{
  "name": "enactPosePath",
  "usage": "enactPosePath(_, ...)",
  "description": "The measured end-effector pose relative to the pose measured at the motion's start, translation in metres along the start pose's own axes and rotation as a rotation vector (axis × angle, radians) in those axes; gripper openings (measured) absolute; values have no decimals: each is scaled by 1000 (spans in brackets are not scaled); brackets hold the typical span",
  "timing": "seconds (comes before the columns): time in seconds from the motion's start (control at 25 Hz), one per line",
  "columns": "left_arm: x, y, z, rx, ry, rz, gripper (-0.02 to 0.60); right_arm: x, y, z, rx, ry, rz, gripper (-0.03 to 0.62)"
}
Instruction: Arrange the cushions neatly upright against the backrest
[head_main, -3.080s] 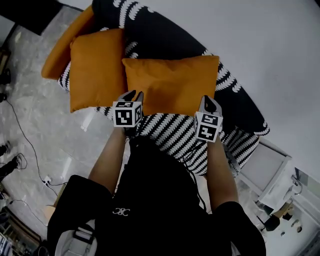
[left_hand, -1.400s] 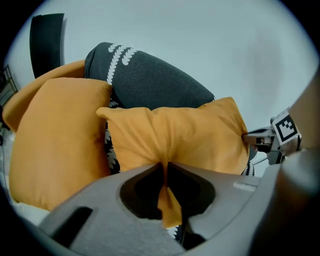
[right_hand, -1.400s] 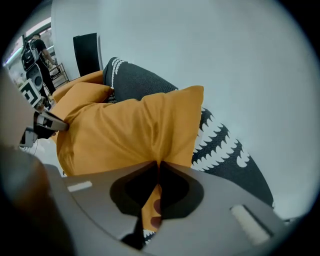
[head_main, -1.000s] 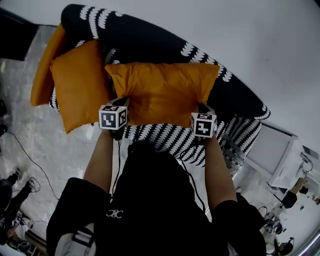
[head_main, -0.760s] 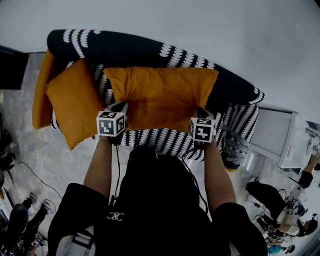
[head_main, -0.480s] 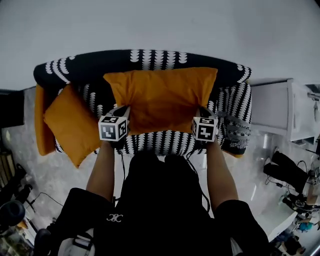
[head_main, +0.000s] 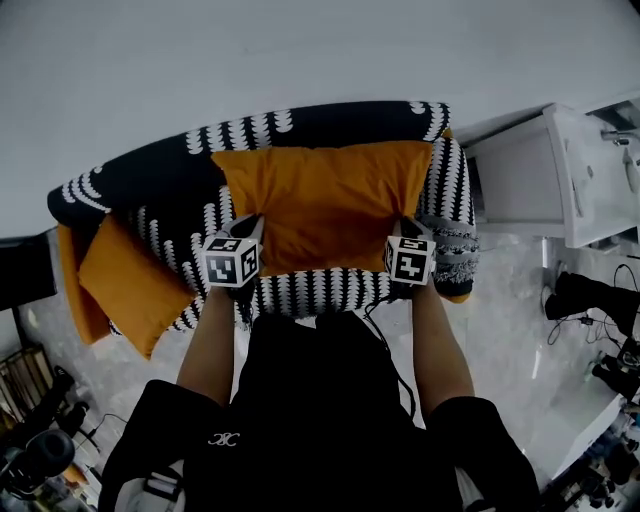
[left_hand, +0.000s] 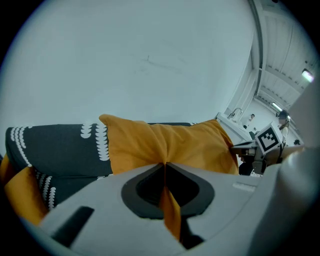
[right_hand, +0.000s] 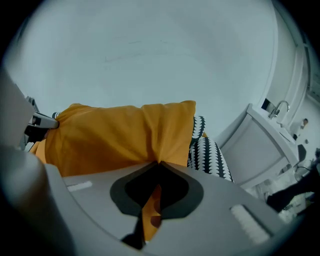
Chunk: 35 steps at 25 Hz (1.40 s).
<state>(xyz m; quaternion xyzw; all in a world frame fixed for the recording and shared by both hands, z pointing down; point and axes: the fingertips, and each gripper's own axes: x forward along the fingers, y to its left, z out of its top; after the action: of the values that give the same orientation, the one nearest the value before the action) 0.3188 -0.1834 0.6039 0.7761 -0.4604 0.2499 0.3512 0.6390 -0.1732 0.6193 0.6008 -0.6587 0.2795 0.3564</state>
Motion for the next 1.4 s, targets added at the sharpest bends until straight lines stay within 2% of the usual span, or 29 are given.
enactPosePath(0.28, 38, -37, 25, 0, -12, 47, 17, 31, -56, 21, -9, -22, 29, 18)
enactPosePath(0.68, 90, -25, 43, -39, 15, 126, 17, 92, -75, 43, -56, 3, 94, 18)
enactPosePath(0.84, 106, -18, 27, -51, 69, 132, 17, 115, -73, 36, -69, 35, 112, 18)
enactPosePath(1.0, 114, -12, -7, -74, 141, 150, 17, 135, -67, 20, -85, 91, 115, 18)
enactPosePath(1.2, 131, -3, -41, -116, 191, 187, 18, 161, -67, 1, -83, 130, 111, 18)
enactPosePath(1.28, 133, 3, -47, -127, 200, 209, 45, 166, -66, -1, -73, 130, 107, 20)
enactPosePath(1.4, 124, 12, -52, -170, 170, 224, 80, 162, -62, -3, -42, 134, 105, 46)
